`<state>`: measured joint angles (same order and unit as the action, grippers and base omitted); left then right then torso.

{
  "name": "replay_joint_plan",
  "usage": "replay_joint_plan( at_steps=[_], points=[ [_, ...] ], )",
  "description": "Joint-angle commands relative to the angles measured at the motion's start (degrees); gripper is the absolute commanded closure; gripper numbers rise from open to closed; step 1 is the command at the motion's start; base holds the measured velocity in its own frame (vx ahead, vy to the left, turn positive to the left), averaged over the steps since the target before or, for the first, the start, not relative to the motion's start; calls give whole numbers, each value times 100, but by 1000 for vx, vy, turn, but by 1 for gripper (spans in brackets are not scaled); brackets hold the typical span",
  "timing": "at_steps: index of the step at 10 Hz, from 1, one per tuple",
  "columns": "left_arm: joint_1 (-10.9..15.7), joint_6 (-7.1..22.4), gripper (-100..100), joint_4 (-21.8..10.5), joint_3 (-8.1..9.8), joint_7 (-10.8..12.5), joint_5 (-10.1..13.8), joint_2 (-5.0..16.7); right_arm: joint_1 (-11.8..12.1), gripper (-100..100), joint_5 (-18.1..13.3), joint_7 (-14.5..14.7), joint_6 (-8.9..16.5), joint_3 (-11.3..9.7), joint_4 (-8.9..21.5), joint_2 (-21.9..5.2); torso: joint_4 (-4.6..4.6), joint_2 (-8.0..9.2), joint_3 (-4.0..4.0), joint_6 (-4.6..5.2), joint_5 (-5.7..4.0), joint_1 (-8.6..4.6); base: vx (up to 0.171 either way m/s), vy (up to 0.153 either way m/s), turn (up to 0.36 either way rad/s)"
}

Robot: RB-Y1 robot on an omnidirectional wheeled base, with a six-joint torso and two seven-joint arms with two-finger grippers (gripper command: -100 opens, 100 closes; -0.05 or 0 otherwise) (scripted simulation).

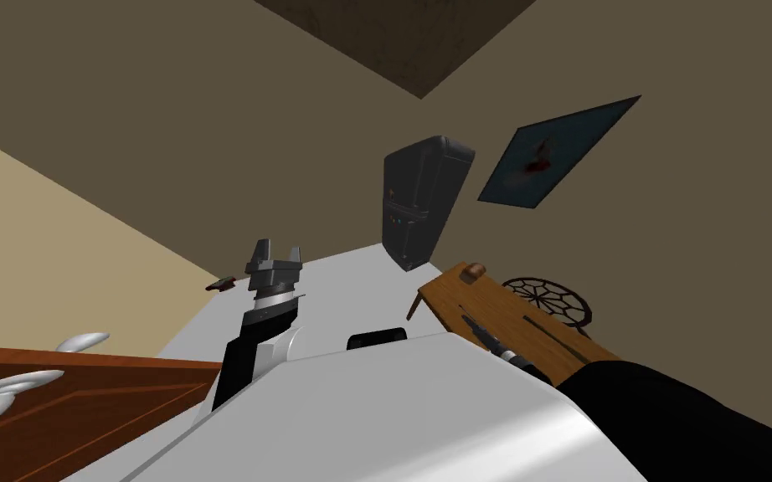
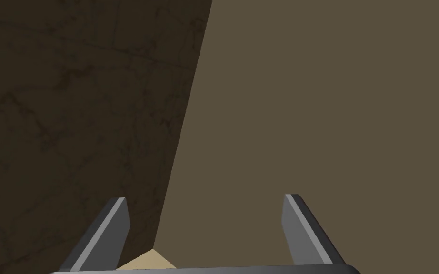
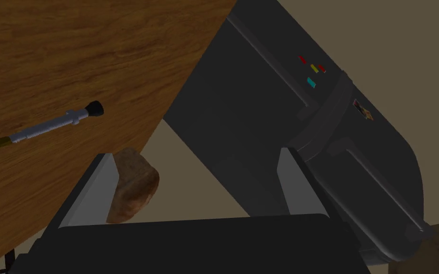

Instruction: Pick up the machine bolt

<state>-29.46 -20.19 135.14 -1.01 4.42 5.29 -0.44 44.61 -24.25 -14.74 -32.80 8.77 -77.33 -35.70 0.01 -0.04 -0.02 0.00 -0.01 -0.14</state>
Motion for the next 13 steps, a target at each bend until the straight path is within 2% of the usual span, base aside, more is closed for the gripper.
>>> replay_joint_plan(
  at_steps=[1, 2, 3, 4, 5, 6, 8, 10, 11, 12, 13],
  points=[
    [0, 0, 0, 0, 0, 0, 0, 0, -38, -100, -150, -28, 20, -37, 267, -77, 0, 0, 0, 0, 0, 0, 25, -19, 200],
    [-1, 0, 0, 0, 1, 0, 0, 0, 16, -100, -386, -65, 10, -72, 540, -215, 0, 2, 1, 8, -1, -1, 33, -14, 380],
    [0, 0, 0, 0, 0, 0, 0, 0, 16, -100, -395, -65, 10, -72, 548, -215, 0, 0, 0, 1, 0, 0, 30, -22, 199],
    [-2, 0, 0, 0, 1, 0, 0, 0, 66, -100, -645, -99, 2, -117, 684, -344, 0, 1, 0, 9, 0, 1, 28, -24, 321],
    [0, 0, 0, 0, 0, 0, 0, 0, 66, -100, -645, -99, 2, -117, 824, -344, 0, 0, 0, 2, -1, -3, 25, -33, 157],
    [-2, 0, 0, 0, 1, 0, 0, 0, 110, -100, -897, -130, -3, -172, 1002, -460, 0, 3, 1, 11, -1, -3, 24, -25, 319],
    [-1, 0, 0, 0, 1, 0, 0, 0, 110, -100, -898, -130, -3, -172, 1093, -460, 0, 3, 1, 8, -1, -1, 15, -23, 131],
    [0, 0, 0, 0, 1, 0, 0, 0, 182, -100, -1326, -185, -5, -310, 1488, -657, 1, 4, 2, 3, 0, 2, 24, -33, 381],
    [-1, 0, 0, 0, 1, 0, 0, 1, 182, -100, -1411, -185, -5, -310, 1607, -657, 0, -1, -1, 4, 0, -9, 23, -58, 258],
    [-2, 0, 0, 0, 2, 0, 0, 1, 209, -100, -1624, -207, -3, -393, 1781, -735, 0, 1, 0, 10, -5, -11, 22, -50, 361],
    [-1, 0, 0, 0, 1, 0, 0, 1, 209, -100, -1668, -207, -3, -393, 1850, -735, 0, 0, 0, 5, -3, -10, 15, -45, 178]
  ],
)
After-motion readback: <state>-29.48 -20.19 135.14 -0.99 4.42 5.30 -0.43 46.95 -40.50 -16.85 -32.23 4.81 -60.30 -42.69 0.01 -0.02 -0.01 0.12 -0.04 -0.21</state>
